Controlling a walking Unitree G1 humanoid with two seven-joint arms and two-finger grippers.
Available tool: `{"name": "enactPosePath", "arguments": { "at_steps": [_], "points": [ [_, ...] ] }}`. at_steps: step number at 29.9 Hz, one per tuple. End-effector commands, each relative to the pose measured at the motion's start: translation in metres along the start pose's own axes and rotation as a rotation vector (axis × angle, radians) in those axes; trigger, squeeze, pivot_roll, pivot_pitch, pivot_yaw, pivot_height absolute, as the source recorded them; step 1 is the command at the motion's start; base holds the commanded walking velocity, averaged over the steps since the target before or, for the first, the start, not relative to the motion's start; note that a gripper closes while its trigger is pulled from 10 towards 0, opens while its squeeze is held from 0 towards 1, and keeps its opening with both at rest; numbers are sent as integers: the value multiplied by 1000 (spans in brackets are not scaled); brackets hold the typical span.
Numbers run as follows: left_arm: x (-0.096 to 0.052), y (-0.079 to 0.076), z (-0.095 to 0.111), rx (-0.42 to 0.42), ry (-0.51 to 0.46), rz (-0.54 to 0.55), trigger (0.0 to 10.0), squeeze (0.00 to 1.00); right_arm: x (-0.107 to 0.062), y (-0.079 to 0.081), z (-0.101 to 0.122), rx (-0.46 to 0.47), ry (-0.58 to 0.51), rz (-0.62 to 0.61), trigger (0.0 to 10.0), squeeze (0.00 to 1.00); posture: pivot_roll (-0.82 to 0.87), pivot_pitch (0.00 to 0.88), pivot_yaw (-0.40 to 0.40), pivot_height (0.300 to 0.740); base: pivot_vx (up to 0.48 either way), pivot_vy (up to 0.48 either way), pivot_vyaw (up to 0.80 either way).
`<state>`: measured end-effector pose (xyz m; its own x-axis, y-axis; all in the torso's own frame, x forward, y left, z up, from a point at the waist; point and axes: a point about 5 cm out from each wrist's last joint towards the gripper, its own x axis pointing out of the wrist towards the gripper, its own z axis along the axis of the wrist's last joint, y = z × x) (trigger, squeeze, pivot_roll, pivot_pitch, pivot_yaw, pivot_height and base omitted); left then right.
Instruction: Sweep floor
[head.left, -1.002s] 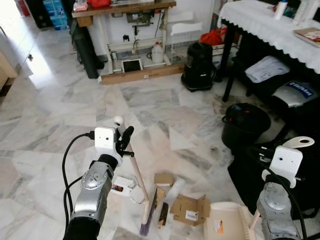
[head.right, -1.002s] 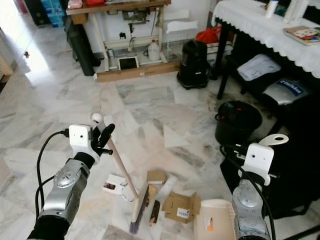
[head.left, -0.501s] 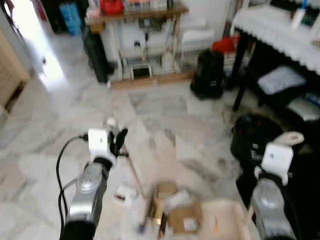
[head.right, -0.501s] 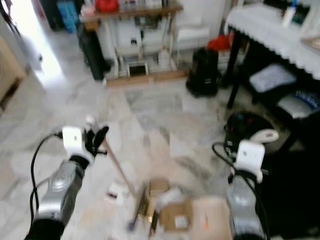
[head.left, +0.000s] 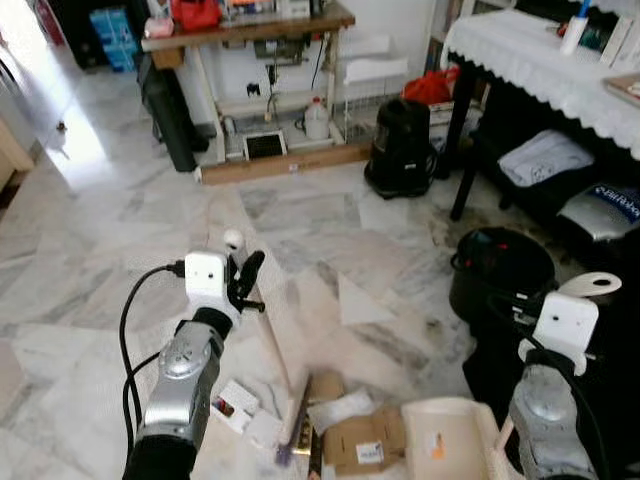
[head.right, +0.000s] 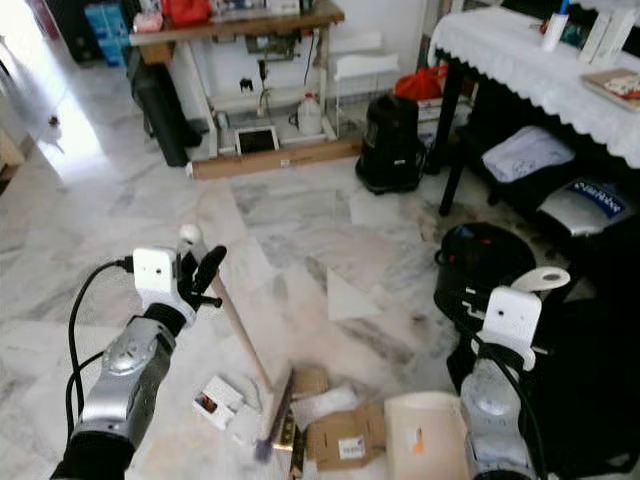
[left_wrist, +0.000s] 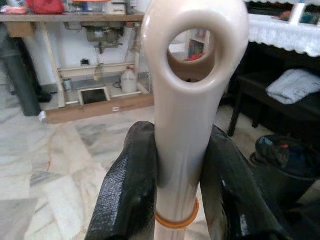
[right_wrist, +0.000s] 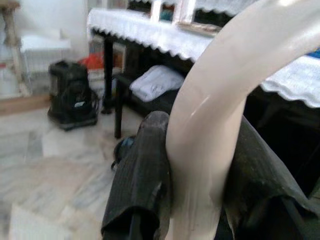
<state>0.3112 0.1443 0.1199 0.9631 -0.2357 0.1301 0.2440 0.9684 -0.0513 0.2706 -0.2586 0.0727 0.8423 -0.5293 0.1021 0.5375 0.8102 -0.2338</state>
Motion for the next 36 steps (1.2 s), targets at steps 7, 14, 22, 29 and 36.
{"name": "enactPosePath", "arguments": {
  "at_steps": [7, 14, 22, 29, 36],
  "points": [
    [-2, 4, 14, 8, -31, -14, 10000, 0, -1, 15, -4, -27, -24, 69, 10000, 0, -59, 0, 75, 740, 0, 0, 0],
    [-4, 2, 18, 8, -21, -48, 10000, 0, -3, 24, -8, -51, -28, 95, 10000, 0, -36, 0, 93, 740, 0, 0, 0],
    [-6, 2, 36, -90, -11, -67, 10000, 0, -4, 32, -13, -85, -35, 96, 10000, 0, 40, 4, 116, 740, 0, 0, 0],
    [-10, 0, 46, -181, 15, -100, 10000, 0, -5, 30, -18, -108, -43, 86, 10000, 0, 65, 33, 135, 740, 0, 0, 0],
    [-15, -7, 53, -241, 55, -130, 10000, 0, 4, 23, -7, -69, -108, 19, 10000, 0, 92, 74, 149, 740, 0, 0, 0]
  ]
}}
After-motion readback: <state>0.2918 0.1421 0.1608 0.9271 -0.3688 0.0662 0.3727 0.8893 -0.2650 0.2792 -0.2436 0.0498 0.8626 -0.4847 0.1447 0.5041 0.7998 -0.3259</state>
